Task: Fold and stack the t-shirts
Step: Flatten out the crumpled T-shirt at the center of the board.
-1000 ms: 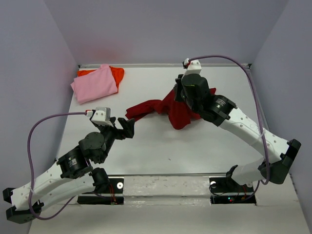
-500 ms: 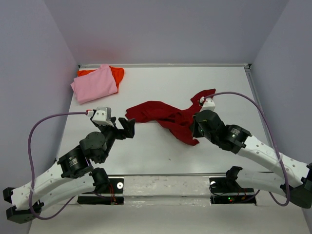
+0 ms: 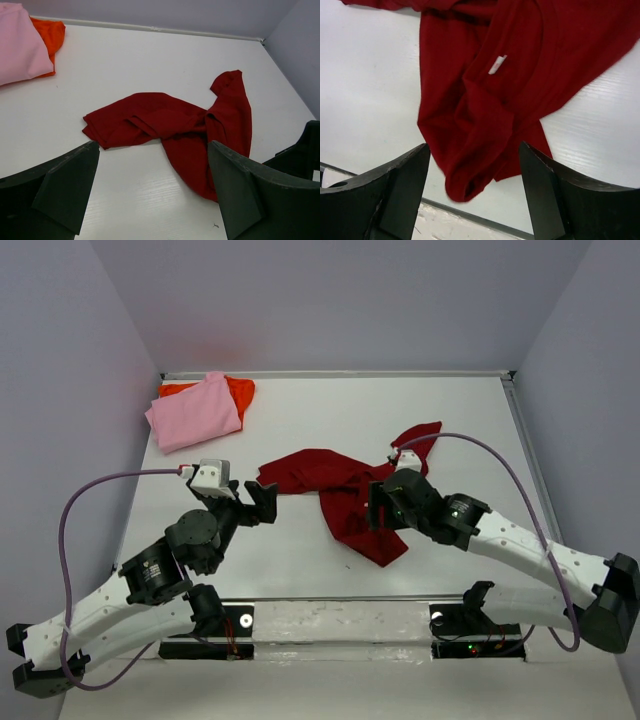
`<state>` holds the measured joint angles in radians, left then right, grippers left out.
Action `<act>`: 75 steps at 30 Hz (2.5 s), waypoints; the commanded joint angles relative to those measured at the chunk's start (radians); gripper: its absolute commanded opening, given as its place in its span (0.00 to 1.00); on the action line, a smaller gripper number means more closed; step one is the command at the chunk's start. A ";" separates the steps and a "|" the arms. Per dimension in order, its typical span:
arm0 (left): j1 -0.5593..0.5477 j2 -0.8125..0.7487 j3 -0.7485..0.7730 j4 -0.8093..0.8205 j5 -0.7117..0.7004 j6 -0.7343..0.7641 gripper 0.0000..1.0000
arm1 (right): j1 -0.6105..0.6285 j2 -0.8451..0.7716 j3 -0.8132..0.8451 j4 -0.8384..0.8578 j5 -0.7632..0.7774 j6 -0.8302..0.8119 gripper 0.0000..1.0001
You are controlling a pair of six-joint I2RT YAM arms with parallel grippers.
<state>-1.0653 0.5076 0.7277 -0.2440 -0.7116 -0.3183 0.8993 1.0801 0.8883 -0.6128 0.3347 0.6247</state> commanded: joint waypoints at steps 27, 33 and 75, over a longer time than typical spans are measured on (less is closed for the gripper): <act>0.004 -0.126 -0.005 -0.020 -0.163 -0.051 0.99 | 0.053 0.969 0.696 0.303 -0.054 -0.364 0.77; 0.004 -0.123 -0.002 -0.018 -0.163 -0.047 0.99 | 0.053 0.831 0.568 0.265 0.064 -0.301 0.77; 0.004 -0.119 -0.008 0.002 -0.111 -0.033 0.99 | -0.039 0.925 0.659 0.239 0.225 -0.336 0.75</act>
<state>-1.0649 0.3843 0.7265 -0.2863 -0.8120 -0.3607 0.8631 2.0537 1.4857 -0.3901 0.5213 0.3092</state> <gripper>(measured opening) 0.989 0.745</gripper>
